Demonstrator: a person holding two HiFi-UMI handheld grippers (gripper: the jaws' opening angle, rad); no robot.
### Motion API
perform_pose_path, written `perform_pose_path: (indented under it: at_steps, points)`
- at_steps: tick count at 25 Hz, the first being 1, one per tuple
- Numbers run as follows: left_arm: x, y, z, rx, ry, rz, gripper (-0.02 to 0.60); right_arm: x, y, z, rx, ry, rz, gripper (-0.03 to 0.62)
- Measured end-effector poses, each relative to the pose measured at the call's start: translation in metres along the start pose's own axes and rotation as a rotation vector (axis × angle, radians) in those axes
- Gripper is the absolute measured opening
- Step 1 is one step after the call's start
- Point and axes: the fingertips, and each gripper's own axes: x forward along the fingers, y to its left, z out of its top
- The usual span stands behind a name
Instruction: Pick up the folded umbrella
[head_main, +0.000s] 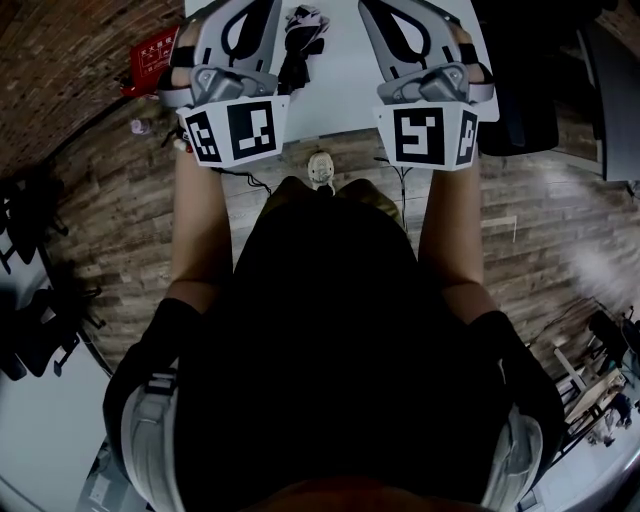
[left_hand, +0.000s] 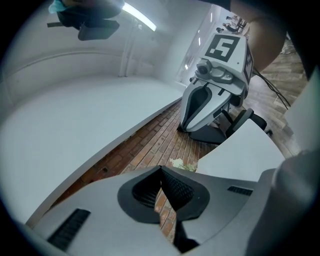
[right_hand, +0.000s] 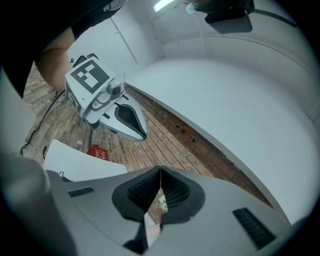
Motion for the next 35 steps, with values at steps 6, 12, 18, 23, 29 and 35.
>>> perform_pose_path:
  at_steps: [6, 12, 18, 23, 29, 35]
  points:
    - [0.01, 0.001, -0.009, -0.012, -0.009, -0.013, 0.012, 0.009, -0.006, -0.002, 0.0, 0.003, -0.036, 0.029]
    - [0.015, 0.001, -0.014, -0.018, -0.023, -0.018, 0.012, 0.017, -0.008, -0.003, -0.007, 0.013, -0.04, 0.029]
    - [0.019, 0.0, -0.023, -0.017, -0.016, -0.025, 0.012, 0.028, -0.002, -0.005, -0.007, 0.016, -0.024, 0.029]
    - [0.019, 0.0, -0.027, -0.018, -0.014, -0.032, 0.012, 0.034, 0.0, -0.003, -0.007, 0.01, -0.018, 0.029]
    - [0.02, 0.004, -0.029, -0.016, -0.007, -0.023, 0.012, 0.036, 0.002, 0.001, -0.008, -0.005, -0.008, 0.029]
    - [0.022, 0.006, -0.026, -0.018, -0.005, -0.021, 0.012, 0.04, -0.002, 0.001, 0.006, -0.022, -0.005, 0.029]
